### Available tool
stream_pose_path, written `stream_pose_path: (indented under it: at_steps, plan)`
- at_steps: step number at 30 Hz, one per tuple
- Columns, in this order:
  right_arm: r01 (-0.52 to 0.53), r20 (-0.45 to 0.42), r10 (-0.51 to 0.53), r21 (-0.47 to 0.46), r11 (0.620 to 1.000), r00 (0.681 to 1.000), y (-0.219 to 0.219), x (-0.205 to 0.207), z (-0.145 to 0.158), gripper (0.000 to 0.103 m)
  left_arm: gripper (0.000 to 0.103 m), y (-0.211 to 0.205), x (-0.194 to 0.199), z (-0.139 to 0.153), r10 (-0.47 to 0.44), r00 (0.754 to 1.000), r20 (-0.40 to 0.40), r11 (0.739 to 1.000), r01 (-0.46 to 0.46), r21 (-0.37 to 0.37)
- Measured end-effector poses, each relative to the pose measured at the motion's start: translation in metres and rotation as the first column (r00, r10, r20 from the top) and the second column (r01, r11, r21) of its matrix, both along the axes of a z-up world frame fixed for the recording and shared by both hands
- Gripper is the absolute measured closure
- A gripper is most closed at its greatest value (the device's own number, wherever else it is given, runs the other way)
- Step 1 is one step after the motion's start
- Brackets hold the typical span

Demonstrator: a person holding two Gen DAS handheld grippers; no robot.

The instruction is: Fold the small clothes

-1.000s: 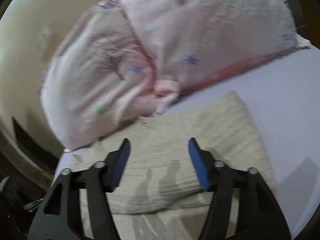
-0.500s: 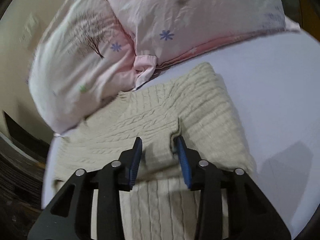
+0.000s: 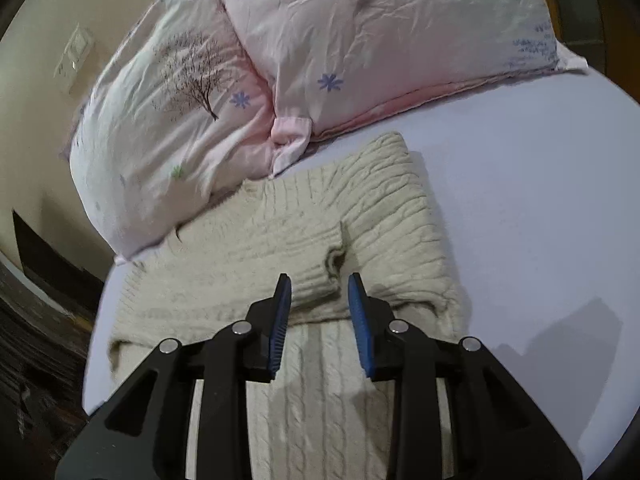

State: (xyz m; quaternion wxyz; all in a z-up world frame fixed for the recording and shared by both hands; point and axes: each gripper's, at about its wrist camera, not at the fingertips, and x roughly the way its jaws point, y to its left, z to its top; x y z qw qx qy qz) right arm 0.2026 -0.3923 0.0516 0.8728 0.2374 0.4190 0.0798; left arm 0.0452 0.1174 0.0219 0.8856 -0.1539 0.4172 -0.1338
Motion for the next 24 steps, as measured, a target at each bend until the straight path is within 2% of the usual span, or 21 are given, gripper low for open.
stream_pose_path:
  at_steps: [1,5,8,9,10,11,13,15,17,18,19,21,22,23,24]
  plan:
    - [-0.012,-0.011,0.012,-0.008,1.000,1.000,0.003,0.002,-0.001,0.081,0.053,0.000,0.002,-0.002,0.000,1.000,-0.003,1.000,0.000,-0.002]
    - [-0.026,-0.015,0.026,-0.007,1.000,1.000,0.011,0.018,-0.001,0.080,0.051,-0.003,0.003,-0.003,-0.006,1.000,0.000,1.000,0.006,-0.002]
    - [-0.037,-0.068,0.036,-0.011,0.999,0.997,0.012,0.041,-0.009,0.077,0.051,-0.001,0.001,-0.004,-0.009,1.000,0.002,1.000,0.009,-0.006]
    - [-0.057,-0.107,0.054,-0.023,0.998,0.993,0.015,0.052,-0.017,0.082,0.051,0.000,0.001,-0.005,-0.007,1.000,0.000,1.000,0.007,-0.008]
    - [-0.069,-0.100,0.066,-0.028,0.997,0.993,0.017,0.055,-0.018,0.094,0.051,0.002,0.000,-0.006,-0.007,1.000,0.000,1.000,0.007,-0.013]
    - [-0.087,-0.077,0.083,-0.040,0.995,0.994,0.020,0.056,-0.015,0.095,0.051,0.002,0.000,-0.006,-0.007,1.000,0.001,1.000,0.007,-0.016]
    - [-0.062,0.024,0.063,-0.059,0.996,0.998,0.020,0.052,0.005,0.096,0.050,0.002,0.000,-0.007,-0.008,1.000,0.003,1.000,0.008,-0.017]
    - [-0.012,0.052,0.015,-0.060,0.998,0.999,0.015,0.052,0.014,0.096,0.049,0.001,0.000,-0.007,-0.010,1.000,0.004,1.000,0.010,-0.014]
    - [0.032,0.004,-0.032,-0.119,0.992,0.999,0.013,0.060,0.006,0.095,0.047,0.000,0.000,-0.008,-0.013,1.000,0.007,1.000,0.013,-0.009]
    - [0.039,-0.060,-0.050,-0.176,0.984,0.997,0.013,0.068,-0.007,0.094,0.047,0.000,-0.001,-0.008,-0.013,1.000,0.008,1.000,0.013,-0.005]
    - [0.039,-0.096,-0.056,-0.172,0.984,0.994,0.010,0.070,-0.016,0.093,0.047,0.000,-0.002,-0.007,-0.012,1.000,0.007,1.000,0.012,-0.004]
    - [0.049,-0.072,-0.059,-0.136,0.989,0.996,-0.002,0.057,-0.009,0.074,0.047,0.003,-0.007,-0.006,-0.008,1.000,0.009,1.000,0.008,-0.006]
    - [0.062,-0.062,-0.071,-0.142,0.988,0.996,-0.012,0.045,-0.001,0.049,0.047,0.004,-0.011,-0.004,-0.004,1.000,0.013,1.000,0.005,-0.007]
    - [0.059,-0.042,-0.065,-0.135,0.989,0.997,-0.022,0.036,0.004,0.038,0.046,0.009,-0.018,-0.003,0.004,1.000,0.021,1.000,-0.004,-0.008]
    - [0.048,-0.011,-0.050,-0.137,0.989,0.999,-0.035,0.017,0.011,0.038,0.044,0.011,-0.022,-0.002,0.007,1.000,0.024,1.000,-0.007,-0.013]
